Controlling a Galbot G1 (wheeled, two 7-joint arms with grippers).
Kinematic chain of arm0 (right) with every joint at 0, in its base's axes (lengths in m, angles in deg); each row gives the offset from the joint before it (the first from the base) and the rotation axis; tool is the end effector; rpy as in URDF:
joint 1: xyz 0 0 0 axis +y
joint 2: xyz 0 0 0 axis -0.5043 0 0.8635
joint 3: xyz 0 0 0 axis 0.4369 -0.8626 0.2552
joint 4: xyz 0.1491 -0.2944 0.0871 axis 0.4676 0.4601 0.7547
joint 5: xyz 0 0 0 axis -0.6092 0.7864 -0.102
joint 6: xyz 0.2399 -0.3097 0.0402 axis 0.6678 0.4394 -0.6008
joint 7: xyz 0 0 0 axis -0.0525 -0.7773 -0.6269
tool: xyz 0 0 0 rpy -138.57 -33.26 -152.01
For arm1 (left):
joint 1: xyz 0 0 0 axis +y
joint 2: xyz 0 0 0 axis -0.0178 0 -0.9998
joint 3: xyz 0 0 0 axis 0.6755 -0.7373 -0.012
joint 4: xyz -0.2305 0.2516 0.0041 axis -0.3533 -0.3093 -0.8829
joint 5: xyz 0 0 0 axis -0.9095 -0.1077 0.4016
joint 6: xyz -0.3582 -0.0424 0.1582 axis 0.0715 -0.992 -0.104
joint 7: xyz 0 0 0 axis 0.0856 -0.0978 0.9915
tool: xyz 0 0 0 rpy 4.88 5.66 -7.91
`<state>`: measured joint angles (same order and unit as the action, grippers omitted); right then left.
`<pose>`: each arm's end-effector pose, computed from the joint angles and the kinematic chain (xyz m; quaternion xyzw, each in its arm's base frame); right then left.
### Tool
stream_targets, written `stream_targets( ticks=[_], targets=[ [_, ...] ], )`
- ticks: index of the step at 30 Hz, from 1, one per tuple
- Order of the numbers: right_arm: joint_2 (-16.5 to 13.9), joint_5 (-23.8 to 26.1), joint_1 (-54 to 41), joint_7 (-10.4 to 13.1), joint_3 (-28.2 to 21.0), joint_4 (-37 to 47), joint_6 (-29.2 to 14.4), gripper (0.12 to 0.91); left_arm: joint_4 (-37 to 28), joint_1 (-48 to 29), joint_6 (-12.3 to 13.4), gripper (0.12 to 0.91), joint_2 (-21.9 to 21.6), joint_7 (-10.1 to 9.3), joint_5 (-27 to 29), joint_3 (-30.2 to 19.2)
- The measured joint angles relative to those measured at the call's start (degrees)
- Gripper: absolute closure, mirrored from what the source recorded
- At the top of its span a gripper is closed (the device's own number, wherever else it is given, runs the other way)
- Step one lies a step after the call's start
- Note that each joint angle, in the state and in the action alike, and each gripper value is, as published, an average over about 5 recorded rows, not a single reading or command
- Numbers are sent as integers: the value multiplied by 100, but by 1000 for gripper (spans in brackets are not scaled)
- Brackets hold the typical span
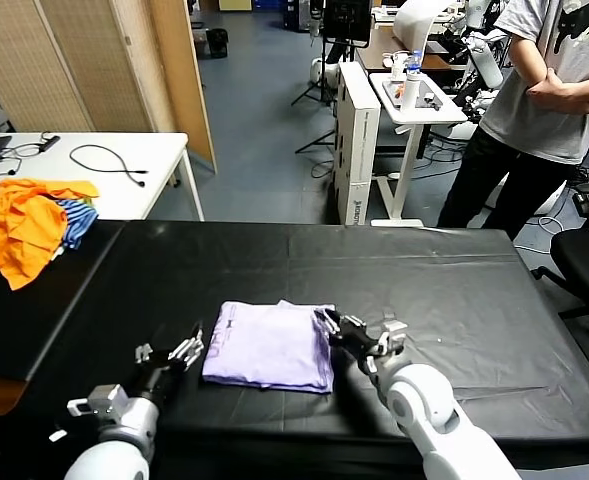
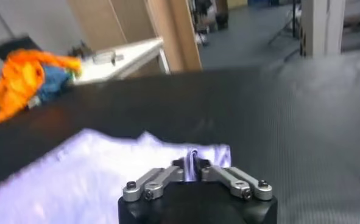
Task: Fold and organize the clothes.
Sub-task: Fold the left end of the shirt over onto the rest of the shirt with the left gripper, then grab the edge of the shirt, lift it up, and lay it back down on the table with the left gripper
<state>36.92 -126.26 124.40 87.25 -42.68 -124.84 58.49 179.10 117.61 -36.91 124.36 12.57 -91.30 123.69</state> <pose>0.3324 0.0280 -0.2539 0.2310 -0.9462 -0.1183 0.1932 0.2311 0.0562 -0.2712 -0.0116 -0.9864 0.1124 0.1190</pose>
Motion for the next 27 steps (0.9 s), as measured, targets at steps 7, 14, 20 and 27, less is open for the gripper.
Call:
stream_targets(
  ticks=[7, 14, 20, 27],
  targets=[
    [-155, -28, 426, 48, 348, -673, -23, 126, -192, -108, 99, 123, 95, 127, 151, -51],
    [-282, -92, 937, 45, 731, -1353, -2, 119, -565, -372, 109, 123, 264, 165, 104, -215],
    [-284, -90, 1178, 50, 924, -1658, 2, 118, -804, -495, 90, 123, 390, 170, -1, -334],
    [-266, -77, 1241, 62, 963, -1755, 1, 118, -898, -535, 56, 123, 488, 156, -45, -414]
  ],
)
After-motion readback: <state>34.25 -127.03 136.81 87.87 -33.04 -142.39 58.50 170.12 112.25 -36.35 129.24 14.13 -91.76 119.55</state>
